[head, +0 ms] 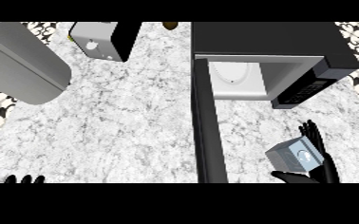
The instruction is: Pick up the milk, place it into the microwave and close the microwave
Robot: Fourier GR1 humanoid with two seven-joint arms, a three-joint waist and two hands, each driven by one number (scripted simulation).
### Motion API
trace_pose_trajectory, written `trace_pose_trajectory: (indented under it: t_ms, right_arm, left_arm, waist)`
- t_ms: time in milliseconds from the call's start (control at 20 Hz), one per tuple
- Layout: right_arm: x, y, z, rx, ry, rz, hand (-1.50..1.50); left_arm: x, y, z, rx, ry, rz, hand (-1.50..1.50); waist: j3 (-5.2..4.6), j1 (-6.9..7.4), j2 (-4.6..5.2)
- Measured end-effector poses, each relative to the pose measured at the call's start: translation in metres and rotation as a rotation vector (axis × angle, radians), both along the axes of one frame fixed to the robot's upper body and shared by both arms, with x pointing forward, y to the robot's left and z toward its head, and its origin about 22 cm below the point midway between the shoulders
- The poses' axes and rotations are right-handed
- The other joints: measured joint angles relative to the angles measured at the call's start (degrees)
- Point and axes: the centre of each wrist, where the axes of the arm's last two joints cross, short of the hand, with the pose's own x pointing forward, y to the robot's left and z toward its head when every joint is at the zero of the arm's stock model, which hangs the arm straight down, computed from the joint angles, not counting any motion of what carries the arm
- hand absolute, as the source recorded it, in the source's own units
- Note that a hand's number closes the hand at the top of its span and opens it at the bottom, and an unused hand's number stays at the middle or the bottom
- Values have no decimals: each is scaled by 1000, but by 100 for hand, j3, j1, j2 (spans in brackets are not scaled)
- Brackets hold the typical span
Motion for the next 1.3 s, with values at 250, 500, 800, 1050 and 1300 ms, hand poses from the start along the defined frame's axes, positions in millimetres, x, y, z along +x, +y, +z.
trace_pose_trajectory:
  t_ms: [250,500,800,1050,1300]
  right_arm:
    - [13,1,5,58,-30,-2,150]
    - [21,12,5,135,-56,16,150]
    - [15,17,4,206,-61,38,150]
    - [20,21,13,239,-61,119,150]
    - [44,25,25,234,-53,160,150]
  left_arm:
    - [3,-1,-3,1,-1,0,-150]
    - [5,3,-3,3,2,1,-150]
    - [6,2,-3,2,0,11,-150]
    - [3,6,-4,4,6,10,-150]
    - [-3,10,-2,3,2,12,-150]
  waist:
    - [0,-21,2]
    - [0,-27,1]
    - [-1,-51,-6]
    - [-5,-52,-15]
    - [-7,-17,-9]
